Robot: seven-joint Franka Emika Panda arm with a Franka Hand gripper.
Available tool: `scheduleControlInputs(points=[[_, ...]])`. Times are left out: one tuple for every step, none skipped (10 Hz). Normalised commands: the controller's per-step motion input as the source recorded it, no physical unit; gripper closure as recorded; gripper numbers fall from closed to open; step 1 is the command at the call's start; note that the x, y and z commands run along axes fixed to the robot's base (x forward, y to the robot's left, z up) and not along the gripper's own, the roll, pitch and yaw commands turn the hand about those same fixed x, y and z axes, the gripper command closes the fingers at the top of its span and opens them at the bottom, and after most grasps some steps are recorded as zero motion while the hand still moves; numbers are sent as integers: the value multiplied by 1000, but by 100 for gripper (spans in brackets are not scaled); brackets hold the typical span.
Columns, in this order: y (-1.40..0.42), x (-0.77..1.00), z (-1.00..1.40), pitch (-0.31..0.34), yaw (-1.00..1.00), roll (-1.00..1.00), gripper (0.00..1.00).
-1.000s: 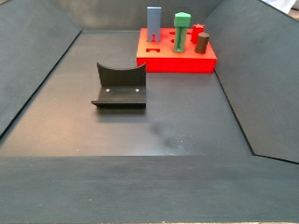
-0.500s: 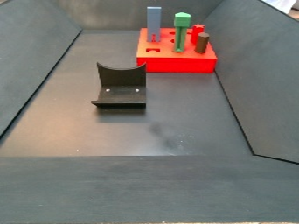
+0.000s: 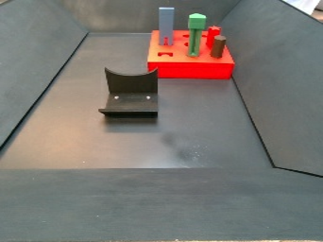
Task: Pick up the round object. Move up. Place the round object on the fixture. Regrasp the round object. Move to above the board. Insert the round object.
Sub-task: Insert the round object.
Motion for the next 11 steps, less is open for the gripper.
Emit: scheduleControlInputs(points=[[6, -46, -446, -129, -34, -210, 100], [0, 0, -469, -179, -6, -233, 100], [0, 0, -469, -207, 0, -243, 100], [60, -11, -454, -211, 0, -280, 100], [86, -6, -449, -209, -14, -290, 100], [114, 0, -463, -197, -31, -297, 100], [120, -26, -514, -180, -34, -274, 100], [57, -94, -509, -177, -40, -227, 100], [0, -120, -460, -140, -11, -134, 100], [0, -46, -423, -46, 0, -37, 100], [-20, 0, -317, 0, -23, 0, 100]])
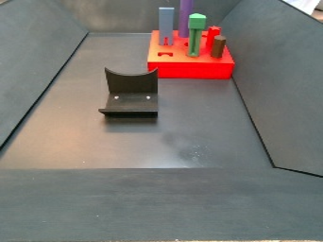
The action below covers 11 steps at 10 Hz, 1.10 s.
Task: Pick up the round object. Move up. Place the round object on the fixture. Regrasp the round object. Move to above the board. Insert the round object.
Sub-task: Insert the round object.
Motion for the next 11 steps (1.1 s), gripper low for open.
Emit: scheduleControlInputs(points=[[-29, -83, -266, 34, -60, 0, 100], [-34, -151, -166, 21, -86, 4, 100], [0, -217, -134, 0, -129, 0, 100], [0, -300, -120, -21, -149, -36, 100], [0, -277, -103, -61, -137, -81, 100], [0, -220, -91, -79, -120, -99, 100], [0, -149, -103, -133, -120, -186, 100], [0, -77, -100, -154, -134, -226, 100], [0, -11, -123, -150, -120, -230, 100], [0, 0, -131, -153, -100, -253, 100], [0, 0, -169, -137, -71, -234, 100]])
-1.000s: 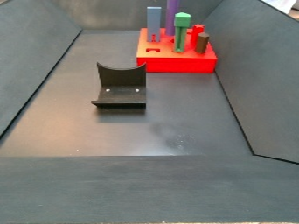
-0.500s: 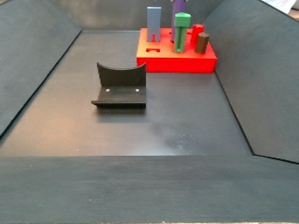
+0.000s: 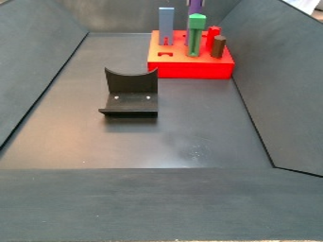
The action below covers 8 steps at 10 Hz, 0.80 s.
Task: Pick up the round object. Move up. Place the round object on the fixture. Regrasp the round object. Move to above the board. Insert the round object.
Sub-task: Insert the round object.
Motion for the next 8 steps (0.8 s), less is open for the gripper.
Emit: scheduleControlInputs(points=[[43, 0, -237, -100, -34, -210, 100], [60, 0, -300, -61, -20, -179, 100], [54, 0, -354, -24, -9, -146, 100], [63, 0, -374, 0, -23, -143, 100], [0, 154, -374, 29, -34, -94, 100], [34, 334, -337, 114, -174, -76, 100], [34, 291, -271, 123, -191, -57, 100], [37, 243, -203, 93, -180, -54, 100]])
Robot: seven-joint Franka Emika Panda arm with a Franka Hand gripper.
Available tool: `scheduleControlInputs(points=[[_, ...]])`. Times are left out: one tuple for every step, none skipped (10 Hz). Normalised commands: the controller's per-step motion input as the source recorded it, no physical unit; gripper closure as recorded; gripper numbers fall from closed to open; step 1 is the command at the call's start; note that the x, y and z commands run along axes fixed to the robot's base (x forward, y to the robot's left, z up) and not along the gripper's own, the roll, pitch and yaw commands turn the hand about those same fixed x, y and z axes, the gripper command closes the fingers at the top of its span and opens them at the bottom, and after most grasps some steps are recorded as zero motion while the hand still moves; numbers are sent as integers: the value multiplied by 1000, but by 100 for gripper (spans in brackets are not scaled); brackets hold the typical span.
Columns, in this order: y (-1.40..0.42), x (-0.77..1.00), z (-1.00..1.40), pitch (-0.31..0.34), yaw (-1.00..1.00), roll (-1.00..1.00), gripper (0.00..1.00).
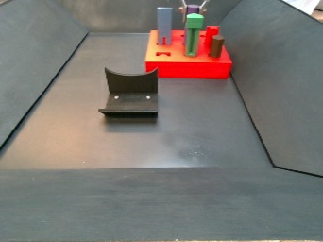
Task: Pick up the round object. Move up. Place the round object on the fixture. Regrasp the round object. Move to above the board. Insert the round object.
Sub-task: Insert the round object.
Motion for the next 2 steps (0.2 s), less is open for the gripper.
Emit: scheduleControlInputs(points=[[0, 89, -17, 0, -29, -6, 100], [0, 0, 0, 0, 0, 0, 100]])
